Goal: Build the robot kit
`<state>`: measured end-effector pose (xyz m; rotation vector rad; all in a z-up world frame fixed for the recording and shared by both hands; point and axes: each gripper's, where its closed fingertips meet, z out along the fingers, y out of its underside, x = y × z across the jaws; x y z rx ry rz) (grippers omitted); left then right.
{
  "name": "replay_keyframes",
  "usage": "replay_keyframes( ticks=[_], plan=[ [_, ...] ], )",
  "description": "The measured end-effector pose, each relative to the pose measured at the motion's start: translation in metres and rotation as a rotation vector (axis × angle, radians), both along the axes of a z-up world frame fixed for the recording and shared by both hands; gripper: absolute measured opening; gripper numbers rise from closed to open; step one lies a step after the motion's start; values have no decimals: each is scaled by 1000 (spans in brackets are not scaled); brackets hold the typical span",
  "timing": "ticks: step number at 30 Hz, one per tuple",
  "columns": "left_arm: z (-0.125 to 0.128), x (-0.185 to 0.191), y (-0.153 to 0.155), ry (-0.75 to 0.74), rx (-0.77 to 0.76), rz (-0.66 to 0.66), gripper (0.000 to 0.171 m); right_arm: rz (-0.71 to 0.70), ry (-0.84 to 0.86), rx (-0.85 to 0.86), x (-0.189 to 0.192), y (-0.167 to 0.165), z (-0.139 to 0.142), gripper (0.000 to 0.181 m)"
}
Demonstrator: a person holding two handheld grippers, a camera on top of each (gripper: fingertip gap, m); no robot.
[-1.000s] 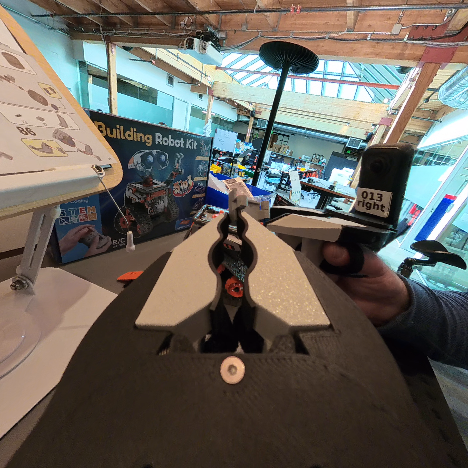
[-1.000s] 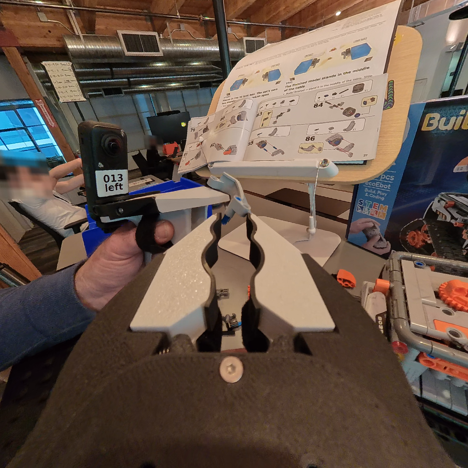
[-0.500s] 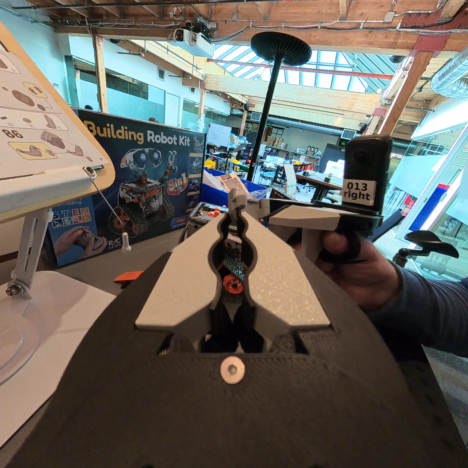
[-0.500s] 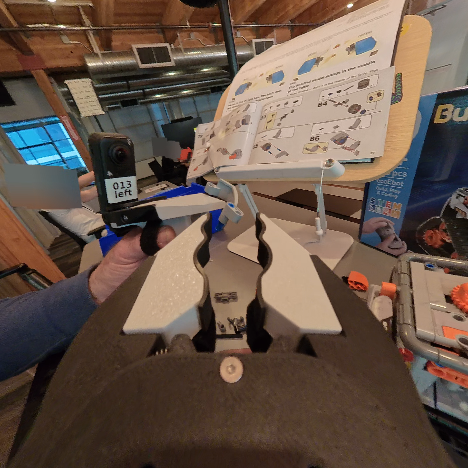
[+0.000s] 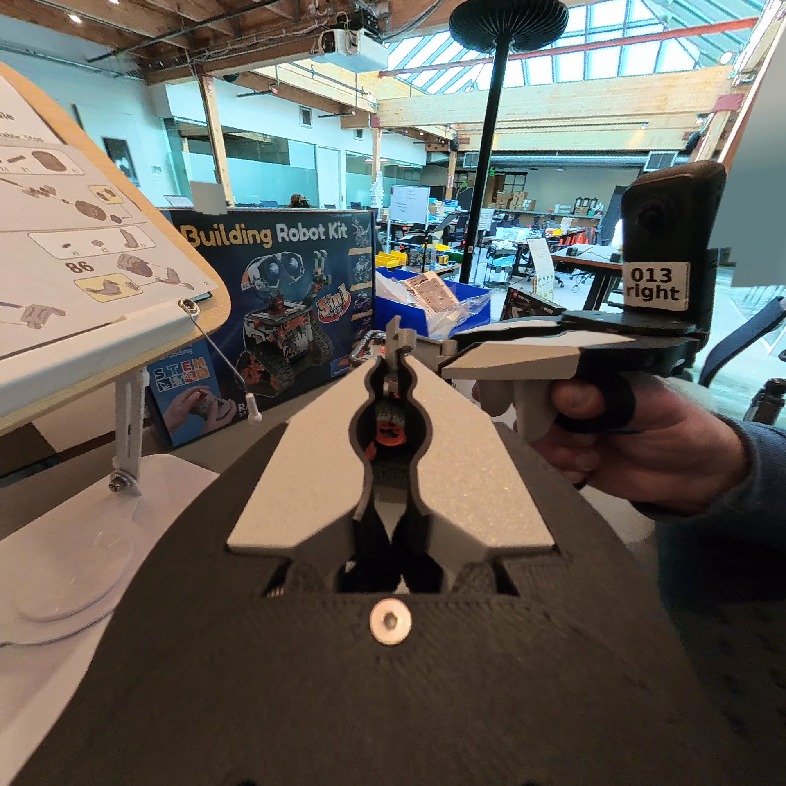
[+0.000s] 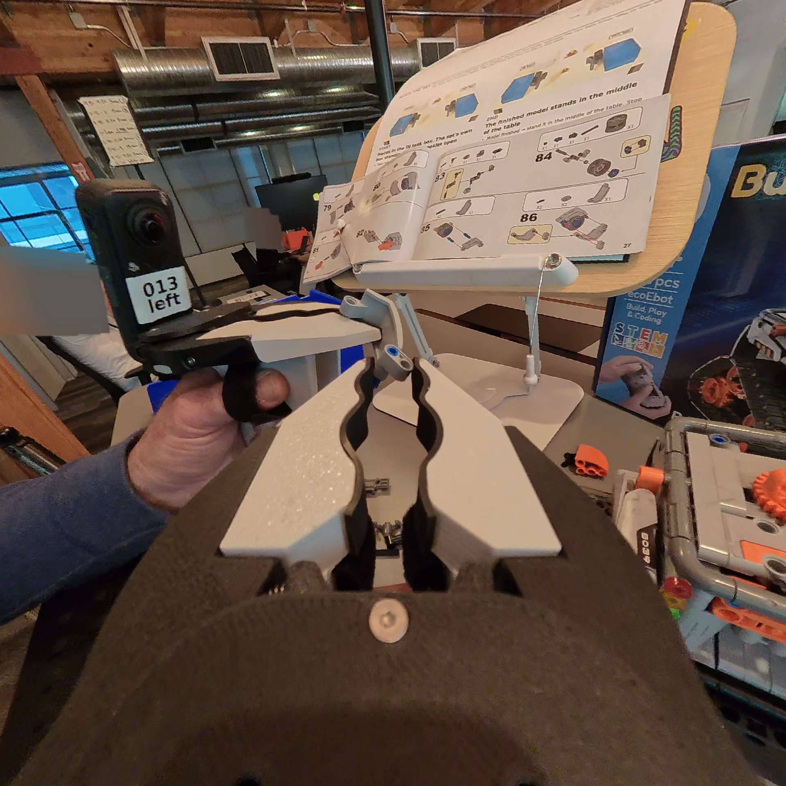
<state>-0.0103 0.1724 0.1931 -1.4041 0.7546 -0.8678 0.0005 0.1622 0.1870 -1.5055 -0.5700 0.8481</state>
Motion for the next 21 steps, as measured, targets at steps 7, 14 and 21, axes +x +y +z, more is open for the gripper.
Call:
replay_keyframes(
  ticks=[7, 14, 21],
  plan=[
    [1, -2, 0, 26, 31, 30, 3, -23, -29, 23, -1, 1, 1, 16],
    [1, -9, 4, 12, 12, 44, 2, 24, -41, 17, -3, -3, -3, 29],
    [1, -6, 1, 20, 27, 30, 2, 40, -14, -8, -4, -2, -1, 25]
  ],
)
